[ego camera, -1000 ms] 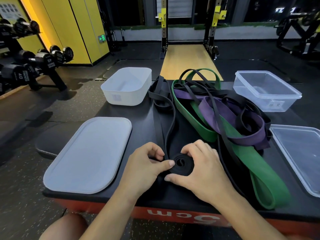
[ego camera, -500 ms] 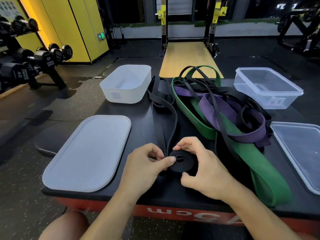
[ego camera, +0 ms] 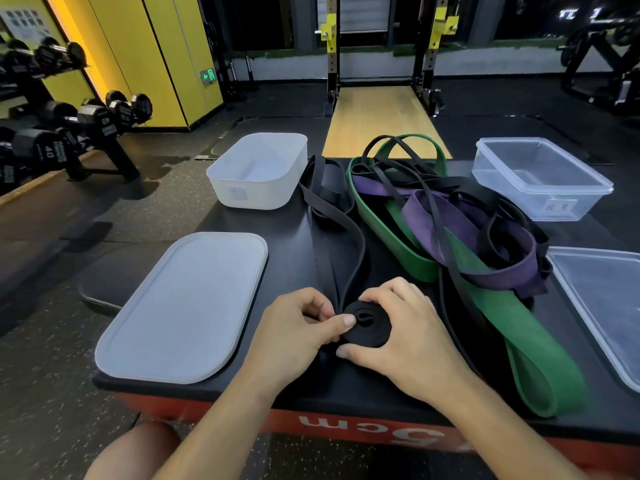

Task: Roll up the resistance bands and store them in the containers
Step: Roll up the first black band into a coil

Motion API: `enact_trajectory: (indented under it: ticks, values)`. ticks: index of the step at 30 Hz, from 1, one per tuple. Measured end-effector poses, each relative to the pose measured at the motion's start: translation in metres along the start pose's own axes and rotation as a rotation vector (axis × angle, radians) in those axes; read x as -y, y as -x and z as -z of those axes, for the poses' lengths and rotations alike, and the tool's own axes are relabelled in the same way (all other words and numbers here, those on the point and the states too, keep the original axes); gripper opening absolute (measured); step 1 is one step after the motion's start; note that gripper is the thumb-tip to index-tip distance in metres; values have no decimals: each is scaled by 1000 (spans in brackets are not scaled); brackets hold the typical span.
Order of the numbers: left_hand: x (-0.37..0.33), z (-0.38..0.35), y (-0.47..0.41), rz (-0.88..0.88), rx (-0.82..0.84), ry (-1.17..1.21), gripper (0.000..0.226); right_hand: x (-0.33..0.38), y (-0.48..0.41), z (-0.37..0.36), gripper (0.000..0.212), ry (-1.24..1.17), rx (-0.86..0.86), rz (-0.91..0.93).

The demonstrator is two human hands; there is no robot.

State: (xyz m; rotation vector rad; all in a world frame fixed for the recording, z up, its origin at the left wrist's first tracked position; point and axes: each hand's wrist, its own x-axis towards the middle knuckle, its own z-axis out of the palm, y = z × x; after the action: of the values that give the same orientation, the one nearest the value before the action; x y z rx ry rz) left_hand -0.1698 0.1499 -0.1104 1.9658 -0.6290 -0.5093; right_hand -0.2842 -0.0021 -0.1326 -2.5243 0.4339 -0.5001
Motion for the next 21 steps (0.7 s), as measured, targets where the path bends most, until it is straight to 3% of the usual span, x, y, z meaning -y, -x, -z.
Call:
enact_trajectory:
  ticks: [8,16,21]
  values:
    - [-2,-2,3,19,-45,31,21,0,2,10,59,-96,126,44]
    - [-5,1,0,39,4,6,21,-1,5,16,102,-236,243,7]
    - [-8,4,-1,47,28,8,22,5,5,12,97,-102,118,-10]
